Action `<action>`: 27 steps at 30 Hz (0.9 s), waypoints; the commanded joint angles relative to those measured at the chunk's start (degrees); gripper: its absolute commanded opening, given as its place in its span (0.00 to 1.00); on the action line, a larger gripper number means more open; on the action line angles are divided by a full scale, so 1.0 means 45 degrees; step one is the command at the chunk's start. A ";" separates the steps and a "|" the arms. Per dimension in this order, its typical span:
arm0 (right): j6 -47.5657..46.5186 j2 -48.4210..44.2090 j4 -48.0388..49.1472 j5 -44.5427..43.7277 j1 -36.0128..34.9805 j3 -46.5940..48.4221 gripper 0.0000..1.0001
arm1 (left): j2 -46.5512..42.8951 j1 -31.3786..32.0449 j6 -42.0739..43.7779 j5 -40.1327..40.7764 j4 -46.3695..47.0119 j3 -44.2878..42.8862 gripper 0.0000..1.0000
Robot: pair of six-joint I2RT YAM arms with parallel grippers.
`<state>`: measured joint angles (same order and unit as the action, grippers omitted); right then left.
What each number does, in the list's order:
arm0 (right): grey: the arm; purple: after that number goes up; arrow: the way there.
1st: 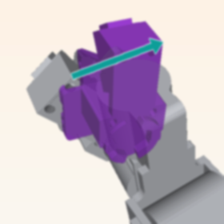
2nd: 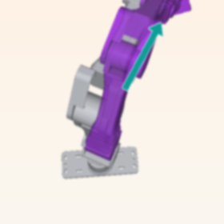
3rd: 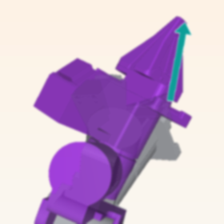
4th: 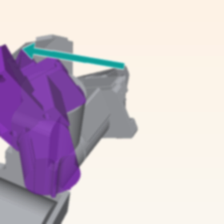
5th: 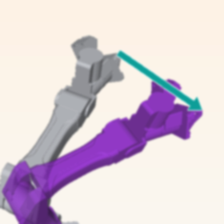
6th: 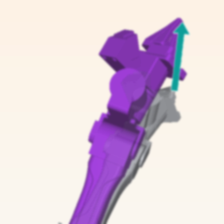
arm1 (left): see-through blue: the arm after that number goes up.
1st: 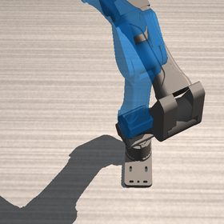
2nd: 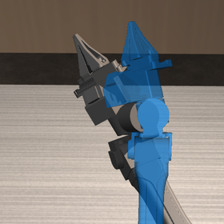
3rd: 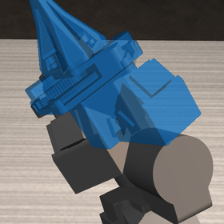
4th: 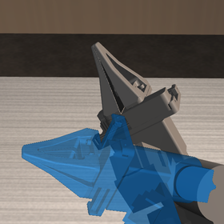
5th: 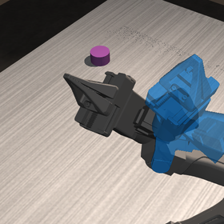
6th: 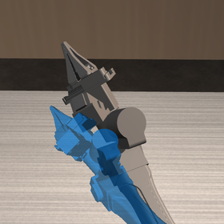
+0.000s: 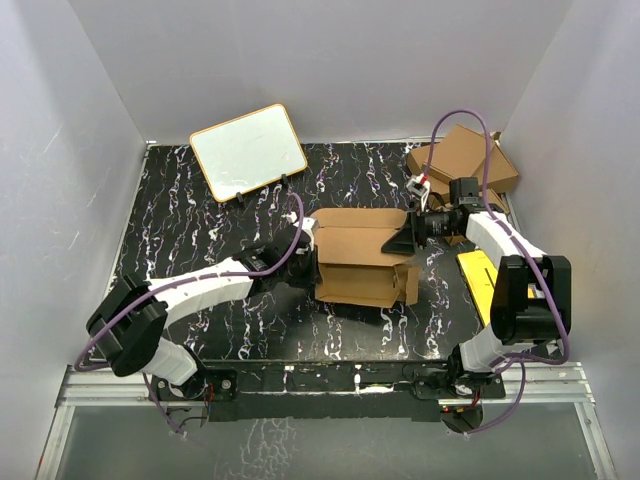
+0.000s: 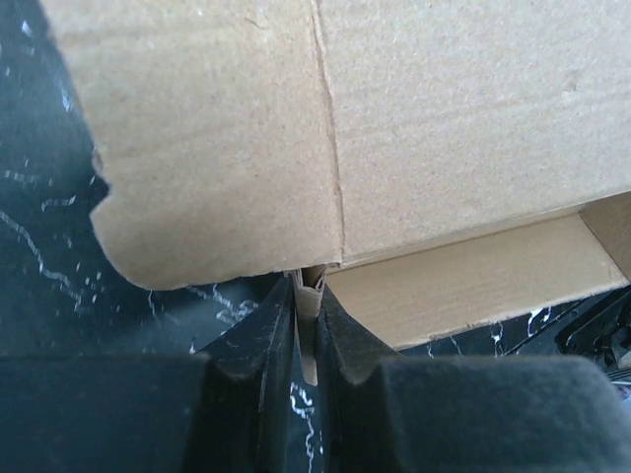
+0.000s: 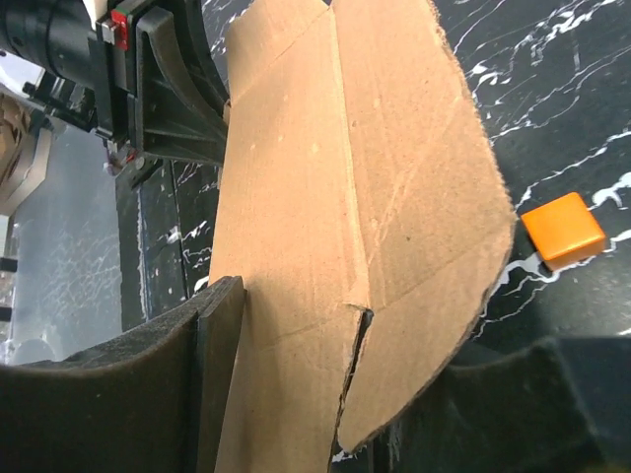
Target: Fold the paper box
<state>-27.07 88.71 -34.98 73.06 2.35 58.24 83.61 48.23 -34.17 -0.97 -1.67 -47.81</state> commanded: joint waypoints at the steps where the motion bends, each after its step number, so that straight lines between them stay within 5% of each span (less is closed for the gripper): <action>1: 0.1243 0.0231 0.1993 -0.0048 -0.0340 -0.0418 0.54 | -0.0188 0.0091 -0.0768 0.0145 -0.3132 -0.1160 0.03; 11: 0.2040 0.0013 0.3477 -0.0482 -0.0346 -0.1692 0.71 | 0.1440 0.0101 -0.0983 0.0630 -0.5916 -0.2860 0.05; 27: -0.1461 -0.1106 0.1146 -0.1942 0.0100 -0.1466 0.78 | 0.2082 0.0067 -0.1892 0.0707 -0.6097 -0.2458 0.05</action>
<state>-28.49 87.20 -28.69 64.90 2.15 50.41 92.05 48.49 -41.19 1.39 -27.03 -59.07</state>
